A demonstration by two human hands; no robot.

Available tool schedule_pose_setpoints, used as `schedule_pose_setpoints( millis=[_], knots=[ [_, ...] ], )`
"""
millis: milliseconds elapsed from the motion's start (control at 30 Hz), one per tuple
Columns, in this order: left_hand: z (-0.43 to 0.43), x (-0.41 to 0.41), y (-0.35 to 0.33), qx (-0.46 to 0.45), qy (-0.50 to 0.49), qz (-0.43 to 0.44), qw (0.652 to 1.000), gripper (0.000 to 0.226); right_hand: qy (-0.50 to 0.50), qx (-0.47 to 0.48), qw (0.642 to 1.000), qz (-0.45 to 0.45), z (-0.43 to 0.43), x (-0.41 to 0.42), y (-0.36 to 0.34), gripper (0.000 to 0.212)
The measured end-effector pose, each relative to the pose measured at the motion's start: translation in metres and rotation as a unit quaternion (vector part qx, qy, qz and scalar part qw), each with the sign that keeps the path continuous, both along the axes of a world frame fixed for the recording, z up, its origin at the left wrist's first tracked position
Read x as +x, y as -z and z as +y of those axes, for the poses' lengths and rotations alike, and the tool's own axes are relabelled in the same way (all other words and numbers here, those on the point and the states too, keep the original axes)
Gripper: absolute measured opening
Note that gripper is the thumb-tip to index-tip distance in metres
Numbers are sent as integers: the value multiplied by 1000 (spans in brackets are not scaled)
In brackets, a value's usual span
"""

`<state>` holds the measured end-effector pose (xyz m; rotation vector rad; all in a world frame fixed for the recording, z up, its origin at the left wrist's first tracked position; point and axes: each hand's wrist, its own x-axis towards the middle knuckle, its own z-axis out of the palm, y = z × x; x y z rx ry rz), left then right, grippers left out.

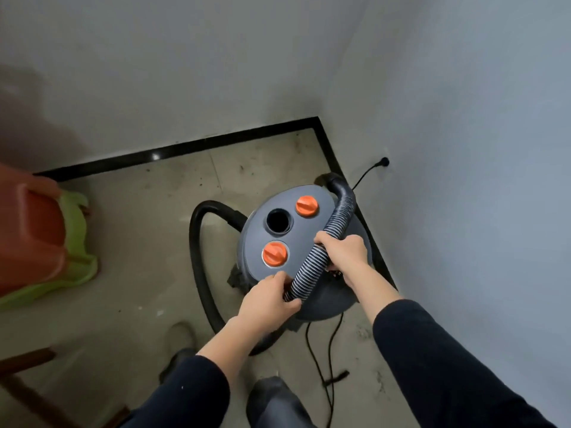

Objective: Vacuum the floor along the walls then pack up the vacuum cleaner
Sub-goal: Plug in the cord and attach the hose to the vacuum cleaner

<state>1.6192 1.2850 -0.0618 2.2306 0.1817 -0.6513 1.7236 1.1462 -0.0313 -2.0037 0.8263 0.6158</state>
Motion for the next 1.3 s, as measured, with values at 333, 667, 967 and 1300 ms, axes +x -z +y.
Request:
schedule_pose_setpoints(
  millis=[333,667,967,1300],
  knots=[
    [148,80,-54,-241,68,83,964,26,73,187,980,1,127,39,-49,28],
    [327,141,-64,-110,142,221,958,48,195,349,916,22,232,102,-29,38],
    [311,218,-52,-61,114,88,988,43,-24,176,984,-30,246,135,-23,31],
    [271,262,-14,-1,165,3,986,41,-39,-379,924,-38,84,64,16,48]
  ],
)
